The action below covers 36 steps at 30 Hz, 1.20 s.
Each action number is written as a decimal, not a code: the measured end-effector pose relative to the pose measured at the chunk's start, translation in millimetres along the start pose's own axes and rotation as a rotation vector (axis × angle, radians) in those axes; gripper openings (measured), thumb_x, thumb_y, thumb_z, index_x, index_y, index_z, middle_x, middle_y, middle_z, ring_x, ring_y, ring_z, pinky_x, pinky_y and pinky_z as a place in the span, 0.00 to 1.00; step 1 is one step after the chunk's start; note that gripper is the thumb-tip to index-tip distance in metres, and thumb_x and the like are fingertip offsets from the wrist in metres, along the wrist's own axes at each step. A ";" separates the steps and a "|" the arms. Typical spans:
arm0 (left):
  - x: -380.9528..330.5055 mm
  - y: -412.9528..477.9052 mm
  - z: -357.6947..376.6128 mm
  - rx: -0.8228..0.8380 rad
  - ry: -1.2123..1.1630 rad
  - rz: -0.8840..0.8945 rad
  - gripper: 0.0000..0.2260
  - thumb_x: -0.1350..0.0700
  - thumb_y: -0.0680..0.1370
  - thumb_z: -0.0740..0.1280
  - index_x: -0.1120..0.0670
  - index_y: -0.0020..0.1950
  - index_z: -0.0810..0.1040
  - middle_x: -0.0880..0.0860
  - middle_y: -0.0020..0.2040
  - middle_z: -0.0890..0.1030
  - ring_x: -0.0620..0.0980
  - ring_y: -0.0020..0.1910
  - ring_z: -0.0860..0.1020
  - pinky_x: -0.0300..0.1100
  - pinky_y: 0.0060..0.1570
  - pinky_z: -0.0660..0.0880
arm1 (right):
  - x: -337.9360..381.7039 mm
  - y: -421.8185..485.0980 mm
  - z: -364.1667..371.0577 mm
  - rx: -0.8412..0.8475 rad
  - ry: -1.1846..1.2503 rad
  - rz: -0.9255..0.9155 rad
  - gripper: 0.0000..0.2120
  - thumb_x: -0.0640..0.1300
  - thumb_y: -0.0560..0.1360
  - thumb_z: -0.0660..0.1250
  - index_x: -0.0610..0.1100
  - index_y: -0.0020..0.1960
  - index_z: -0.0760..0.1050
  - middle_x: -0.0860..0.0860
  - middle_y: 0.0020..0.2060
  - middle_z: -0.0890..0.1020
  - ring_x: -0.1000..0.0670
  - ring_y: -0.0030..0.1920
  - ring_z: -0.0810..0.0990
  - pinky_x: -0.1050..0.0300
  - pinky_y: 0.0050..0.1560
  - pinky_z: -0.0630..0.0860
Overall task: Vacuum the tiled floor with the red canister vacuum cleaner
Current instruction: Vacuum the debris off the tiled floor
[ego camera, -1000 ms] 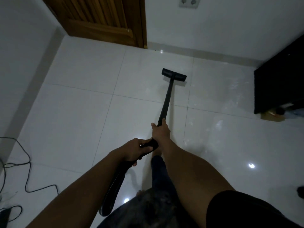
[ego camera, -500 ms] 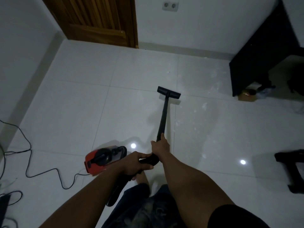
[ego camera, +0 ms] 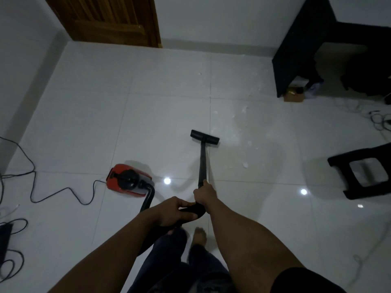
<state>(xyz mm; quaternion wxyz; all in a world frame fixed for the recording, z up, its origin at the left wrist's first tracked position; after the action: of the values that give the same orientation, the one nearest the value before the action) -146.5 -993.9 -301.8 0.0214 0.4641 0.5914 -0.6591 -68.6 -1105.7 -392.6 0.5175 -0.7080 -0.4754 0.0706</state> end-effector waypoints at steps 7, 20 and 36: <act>50.6 -32.3 71.0 0.066 0.002 -0.050 0.28 0.37 0.72 0.71 0.40 0.72 0.72 0.58 0.39 0.81 0.51 0.26 0.77 0.45 0.31 0.78 | -75.3 -51.4 34.4 -0.025 0.022 0.055 0.34 0.41 0.78 0.59 0.47 0.80 0.50 0.44 0.67 0.73 0.44 0.59 0.76 0.56 0.48 0.73; 123.9 -118.1 181.0 0.102 0.122 0.011 0.25 0.43 0.78 0.69 0.42 0.75 0.69 0.58 0.41 0.80 0.49 0.25 0.77 0.41 0.28 0.77 | -180.8 -154.6 112.3 -0.054 0.082 0.083 0.34 0.39 0.77 0.59 0.46 0.80 0.50 0.43 0.66 0.73 0.43 0.58 0.77 0.56 0.47 0.74; 121.4 -97.4 225.7 0.084 0.095 0.023 0.24 0.46 0.79 0.69 0.49 0.74 0.72 0.48 0.37 0.79 0.39 0.21 0.76 0.30 0.23 0.71 | -233.7 -142.7 106.2 -0.049 0.064 0.109 0.30 0.40 0.77 0.59 0.42 0.78 0.57 0.42 0.64 0.74 0.41 0.57 0.77 0.55 0.45 0.74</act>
<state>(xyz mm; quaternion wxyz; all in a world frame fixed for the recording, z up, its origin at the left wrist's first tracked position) -404.1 -1082.0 -334.5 -0.0188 0.5020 0.5584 -0.6602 -342.8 -1207.6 -418.4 0.5105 -0.7471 -0.4208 0.0644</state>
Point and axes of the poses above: each hand's wrist, its own y-axis towards the middle knuckle, its own z-axis out of the palm, x = y × z, the point moved 8 cm from there along y, towards the middle knuckle
